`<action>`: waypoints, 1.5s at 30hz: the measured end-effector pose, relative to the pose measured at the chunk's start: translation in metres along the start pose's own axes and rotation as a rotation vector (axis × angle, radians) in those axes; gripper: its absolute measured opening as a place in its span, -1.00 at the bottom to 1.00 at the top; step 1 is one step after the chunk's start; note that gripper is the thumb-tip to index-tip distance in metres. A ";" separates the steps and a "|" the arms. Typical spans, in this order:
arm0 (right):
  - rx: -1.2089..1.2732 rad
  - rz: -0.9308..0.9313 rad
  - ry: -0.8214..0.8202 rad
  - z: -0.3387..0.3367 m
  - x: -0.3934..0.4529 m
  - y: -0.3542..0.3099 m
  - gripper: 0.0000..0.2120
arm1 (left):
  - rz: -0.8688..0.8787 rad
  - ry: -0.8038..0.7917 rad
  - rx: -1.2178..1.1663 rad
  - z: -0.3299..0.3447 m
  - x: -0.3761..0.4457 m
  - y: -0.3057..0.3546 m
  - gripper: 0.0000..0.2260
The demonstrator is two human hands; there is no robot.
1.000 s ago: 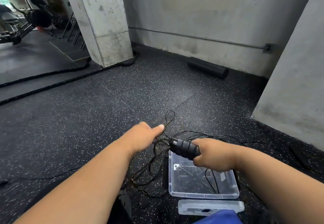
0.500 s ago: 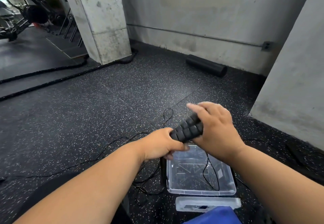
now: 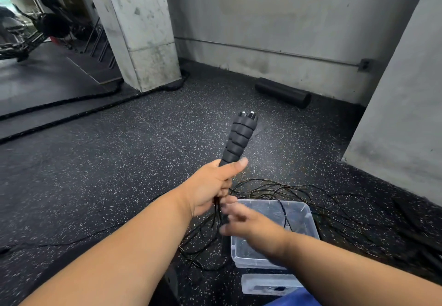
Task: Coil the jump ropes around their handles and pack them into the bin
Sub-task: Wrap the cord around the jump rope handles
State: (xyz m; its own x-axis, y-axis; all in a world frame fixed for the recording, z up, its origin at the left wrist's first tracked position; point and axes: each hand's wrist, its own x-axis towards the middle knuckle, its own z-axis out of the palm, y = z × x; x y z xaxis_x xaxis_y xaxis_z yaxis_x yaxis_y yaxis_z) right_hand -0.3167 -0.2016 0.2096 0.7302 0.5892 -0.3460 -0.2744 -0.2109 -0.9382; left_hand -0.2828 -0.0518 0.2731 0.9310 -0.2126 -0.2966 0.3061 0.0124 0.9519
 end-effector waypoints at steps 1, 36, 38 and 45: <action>0.007 -0.002 -0.093 0.005 0.000 0.004 -0.56 | -0.026 -0.034 -0.035 0.001 -0.002 0.001 -0.55; -0.240 -0.234 0.089 -0.117 -0.021 -0.087 -0.82 | 0.033 -0.113 1.135 -0.010 -0.030 0.003 -0.60; -0.168 -0.254 0.129 -0.120 -0.018 -0.083 -0.82 | -0.046 -0.102 0.893 -0.019 -0.027 0.003 -0.69; 0.193 -0.205 0.130 -0.139 -0.011 -0.080 -0.72 | 0.011 0.056 0.423 -0.041 -0.020 0.011 -0.65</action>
State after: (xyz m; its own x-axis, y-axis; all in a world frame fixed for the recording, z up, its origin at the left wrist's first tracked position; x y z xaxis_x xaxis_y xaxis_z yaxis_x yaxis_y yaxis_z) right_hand -0.2155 -0.2996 0.2868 0.8531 0.4969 -0.1591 -0.2177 0.0620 -0.9740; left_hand -0.2898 -0.0072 0.2860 0.9469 -0.1608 -0.2784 0.1983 -0.3898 0.8993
